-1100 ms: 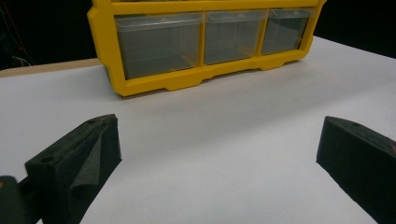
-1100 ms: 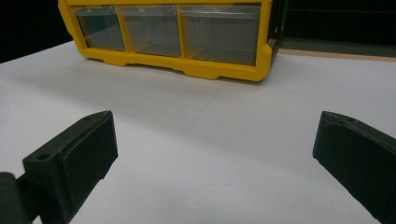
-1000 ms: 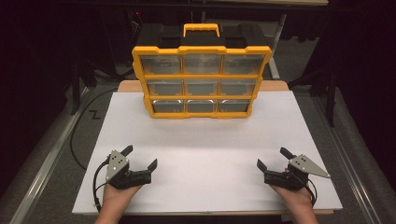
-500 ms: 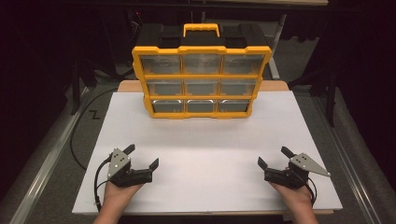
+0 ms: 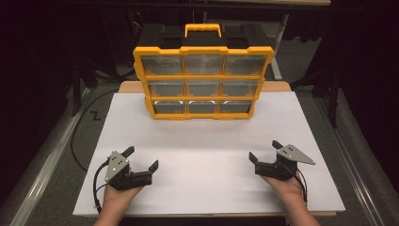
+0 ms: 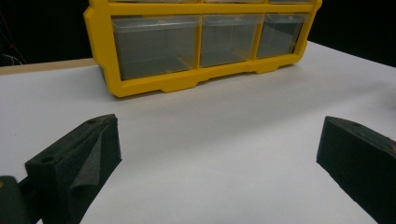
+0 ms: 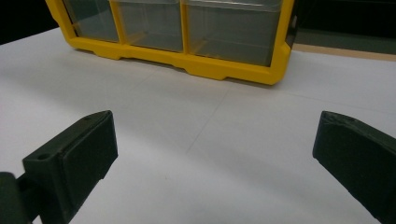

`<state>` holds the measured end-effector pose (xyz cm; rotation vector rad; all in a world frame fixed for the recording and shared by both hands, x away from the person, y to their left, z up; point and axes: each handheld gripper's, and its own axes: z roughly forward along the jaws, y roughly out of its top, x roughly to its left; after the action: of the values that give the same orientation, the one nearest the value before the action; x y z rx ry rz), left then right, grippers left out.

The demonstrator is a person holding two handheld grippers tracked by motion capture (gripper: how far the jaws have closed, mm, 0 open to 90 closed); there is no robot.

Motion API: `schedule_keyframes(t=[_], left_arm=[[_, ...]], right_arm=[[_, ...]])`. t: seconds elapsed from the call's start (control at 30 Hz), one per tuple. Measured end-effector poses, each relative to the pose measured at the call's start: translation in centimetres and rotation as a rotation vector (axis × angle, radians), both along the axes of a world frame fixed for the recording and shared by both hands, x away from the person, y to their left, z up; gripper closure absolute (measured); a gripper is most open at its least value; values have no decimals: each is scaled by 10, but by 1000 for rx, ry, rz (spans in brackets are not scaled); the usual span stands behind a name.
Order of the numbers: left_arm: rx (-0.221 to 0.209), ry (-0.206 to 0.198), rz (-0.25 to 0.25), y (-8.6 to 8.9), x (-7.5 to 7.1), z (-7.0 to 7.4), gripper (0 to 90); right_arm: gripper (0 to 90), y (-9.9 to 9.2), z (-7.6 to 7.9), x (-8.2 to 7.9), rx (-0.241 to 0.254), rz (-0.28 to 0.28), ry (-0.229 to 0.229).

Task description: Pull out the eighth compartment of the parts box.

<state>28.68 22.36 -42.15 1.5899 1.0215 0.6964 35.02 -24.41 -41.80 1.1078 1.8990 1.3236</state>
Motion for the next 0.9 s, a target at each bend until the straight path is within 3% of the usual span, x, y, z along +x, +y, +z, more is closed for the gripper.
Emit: schedule_keyframes(t=[0.27, 0.67, 0.9], left_arm=[[-11, -5, 4, 3, -3, 1, 3], [8, -15, 3, -2, 4, 0, 3], [17, -19, -3, -7, 5, 0, 3]], right_arm=[[11, 14, 5, 11, -3, 20, -11], [22, 19, 3, 37, 1, -27, -23], [27, 21, 4, 48, -39, -57, -30]])
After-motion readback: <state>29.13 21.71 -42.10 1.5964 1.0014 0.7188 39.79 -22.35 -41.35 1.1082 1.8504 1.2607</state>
